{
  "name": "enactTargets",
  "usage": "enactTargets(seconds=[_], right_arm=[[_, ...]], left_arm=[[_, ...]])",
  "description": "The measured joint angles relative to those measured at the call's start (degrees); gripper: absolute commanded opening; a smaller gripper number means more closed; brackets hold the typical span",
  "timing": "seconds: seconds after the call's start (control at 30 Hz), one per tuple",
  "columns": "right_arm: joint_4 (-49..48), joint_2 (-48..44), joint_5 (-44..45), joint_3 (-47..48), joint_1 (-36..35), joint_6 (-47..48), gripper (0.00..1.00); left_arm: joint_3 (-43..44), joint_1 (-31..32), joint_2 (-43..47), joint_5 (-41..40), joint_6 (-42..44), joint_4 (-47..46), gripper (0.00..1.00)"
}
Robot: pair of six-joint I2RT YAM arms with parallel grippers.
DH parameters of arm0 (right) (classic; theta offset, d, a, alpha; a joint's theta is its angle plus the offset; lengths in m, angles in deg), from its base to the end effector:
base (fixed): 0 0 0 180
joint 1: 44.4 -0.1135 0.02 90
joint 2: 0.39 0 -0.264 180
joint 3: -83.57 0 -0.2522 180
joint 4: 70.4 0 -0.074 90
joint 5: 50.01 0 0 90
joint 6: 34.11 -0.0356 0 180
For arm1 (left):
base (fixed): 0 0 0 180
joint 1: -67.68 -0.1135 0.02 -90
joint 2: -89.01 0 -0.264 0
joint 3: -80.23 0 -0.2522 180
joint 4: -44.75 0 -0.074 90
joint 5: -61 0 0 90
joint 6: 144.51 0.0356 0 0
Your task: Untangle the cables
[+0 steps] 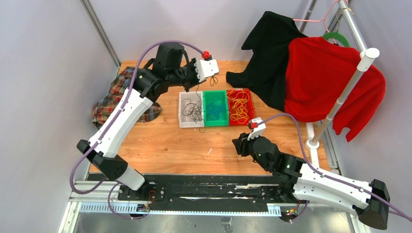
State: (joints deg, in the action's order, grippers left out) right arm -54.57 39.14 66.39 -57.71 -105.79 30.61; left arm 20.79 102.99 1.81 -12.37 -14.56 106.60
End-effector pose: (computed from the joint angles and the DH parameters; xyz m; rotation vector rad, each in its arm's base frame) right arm 0.0953 0.1417 0.2476 -0.2660 1.8583 0.6298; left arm 0.2493 -0.1891 0.4643 1.3908 1.5124 -0.2496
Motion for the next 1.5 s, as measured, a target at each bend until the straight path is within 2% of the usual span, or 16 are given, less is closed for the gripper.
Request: enactTargets(seconds=[0.13, 0.3, 0.43, 0.77, 0.97, 1.07, 1.5], right_arm=[[0.0, 0.0, 0.4, 0.0, 0.0, -0.2, 0.34], [0.0, 0.2, 0.8, 0.0, 0.0, -0.4, 0.34], [0.0, 0.6, 0.9, 0.0, 0.0, -0.4, 0.34], [-1.8, 3.5, 0.6, 0.0, 0.0, -0.7, 0.34], [-2.8, 4.6, 0.1, 0.0, 0.0, -0.8, 0.34], [-3.1, 4.7, -0.1, 0.0, 0.0, -0.8, 0.34], [-3.6, 3.6, -0.4, 0.0, 0.0, -1.1, 0.34]], left_arm=[[3.8, 0.0, -2.1, -0.3, 0.4, 0.7, 0.01], [17.2, 0.0, -6.6, 0.4, 0.5, 3.5, 0.0], [26.2, -0.2, -6.2, 2.6, -0.1, 4.3, 0.0], [33.0, -0.2, -2.1, 2.2, -3.0, 0.2, 0.0], [33.2, -0.2, -1.0, 1.7, -5.1, -5.8, 0.0], [30.6, -0.2, 0.8, 1.3, -4.8, -8.4, 0.0], [6.6, -0.5, 3.3, -2.3, -1.3, -14.3, 0.0]])
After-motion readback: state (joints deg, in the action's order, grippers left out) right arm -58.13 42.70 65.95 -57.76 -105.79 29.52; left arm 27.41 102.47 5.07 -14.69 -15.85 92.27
